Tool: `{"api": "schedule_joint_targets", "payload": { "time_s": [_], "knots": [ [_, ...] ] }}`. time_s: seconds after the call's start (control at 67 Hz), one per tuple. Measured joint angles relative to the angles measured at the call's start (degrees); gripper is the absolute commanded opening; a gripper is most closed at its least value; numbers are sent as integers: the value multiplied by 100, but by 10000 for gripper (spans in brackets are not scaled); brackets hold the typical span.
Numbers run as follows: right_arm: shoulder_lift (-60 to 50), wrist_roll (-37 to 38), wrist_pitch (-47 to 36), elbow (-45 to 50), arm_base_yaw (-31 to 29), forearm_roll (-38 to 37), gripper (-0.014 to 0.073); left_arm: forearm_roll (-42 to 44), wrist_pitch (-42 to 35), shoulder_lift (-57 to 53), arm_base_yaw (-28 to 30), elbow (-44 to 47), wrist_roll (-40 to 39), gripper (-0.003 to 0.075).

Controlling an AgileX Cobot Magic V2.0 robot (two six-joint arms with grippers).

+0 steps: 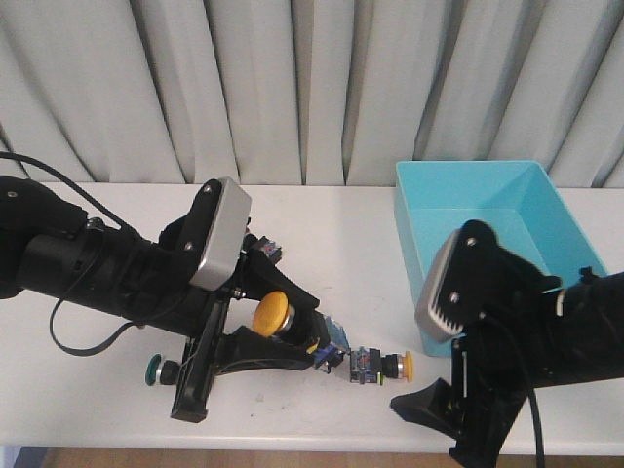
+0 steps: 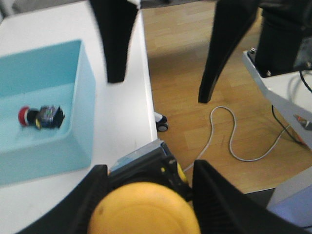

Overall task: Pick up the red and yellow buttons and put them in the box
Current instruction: 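Hand the yellow button from the left gripper to the right gripper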

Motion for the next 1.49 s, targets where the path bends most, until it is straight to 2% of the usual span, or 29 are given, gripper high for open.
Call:
{"api": "schedule_joint_targets", "payload": {
  "time_s": [0.104, 0.194, 0.403, 0.657, 0.791, 0.91, 1.104, 1.209, 1.299, 1.493],
  "knots": [
    [239, -1558, -85, 0, 0, 733, 548, 0, 47, 0, 0, 0, 478, 188],
    [434, -2409, -218, 0, 0, 1386, 538, 0, 53, 0, 0, 0, 478, 188],
    [797, -3698, -413, -18, 0, 2399, 538, 0, 201, 0, 0, 0, 478, 188],
    [1287, -3932, 48, -564, 0, 2526, 535, -6, 254, 0, 5, 0, 478, 188],
    [1454, -3944, 306, -710, 0, 2515, 505, -6, 286, 0, 5, 0, 478, 188],
    [1509, -3944, 380, -715, 0, 2515, 447, -6, 286, 0, 5, 0, 478, 188],
    [1509, -3944, 578, -721, 0, 2498, 291, -28, 286, 0, 5, 0, 478, 190],
    [1509, -3944, 673, -721, 0, 2491, 245, -23, 306, 0, 5, 0, 478, 201],
    [1509, -3944, 711, -721, 0, 2483, 241, -23, 306, 0, 5, 0, 478, 240],
    [1509, -3924, 746, -721, 0, 2483, 244, -23, 330, 0, 5, 0, 478, 435]
  ]
}}
